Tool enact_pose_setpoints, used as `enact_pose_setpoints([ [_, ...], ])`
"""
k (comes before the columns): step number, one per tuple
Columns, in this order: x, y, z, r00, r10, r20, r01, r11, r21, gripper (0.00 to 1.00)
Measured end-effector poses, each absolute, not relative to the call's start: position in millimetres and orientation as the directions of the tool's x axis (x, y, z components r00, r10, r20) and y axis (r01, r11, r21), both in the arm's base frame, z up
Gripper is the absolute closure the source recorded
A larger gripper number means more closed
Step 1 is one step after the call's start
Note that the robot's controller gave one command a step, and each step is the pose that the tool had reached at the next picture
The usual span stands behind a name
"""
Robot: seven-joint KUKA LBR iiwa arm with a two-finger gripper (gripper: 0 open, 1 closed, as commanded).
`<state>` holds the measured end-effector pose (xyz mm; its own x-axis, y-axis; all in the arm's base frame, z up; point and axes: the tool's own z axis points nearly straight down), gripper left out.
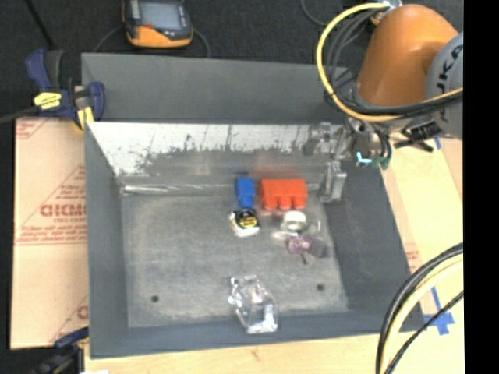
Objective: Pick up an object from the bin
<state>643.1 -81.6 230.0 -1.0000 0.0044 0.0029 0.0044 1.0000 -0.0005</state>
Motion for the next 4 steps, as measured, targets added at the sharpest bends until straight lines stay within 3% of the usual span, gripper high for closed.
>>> enact_pose_setpoints([
  [1,611.4,-83.3,105.3,-0.990,-0.144,0.004,-0.144,0.990,0.000,0.00],
  [2,580.4,-129.3,72.4,-0.862,-0.507,-0.005,-0.507,0.862,-0.007,0.00],
  [3,580.8,-128.4,72.5,-0.862,-0.508,-0.006,-0.508,0.862,-0.006,1.00],
  [4,580.7,-128.3,72.4,-0.861,-0.508,-0.006,-0.508,0.861,-0.006,0.00],
])
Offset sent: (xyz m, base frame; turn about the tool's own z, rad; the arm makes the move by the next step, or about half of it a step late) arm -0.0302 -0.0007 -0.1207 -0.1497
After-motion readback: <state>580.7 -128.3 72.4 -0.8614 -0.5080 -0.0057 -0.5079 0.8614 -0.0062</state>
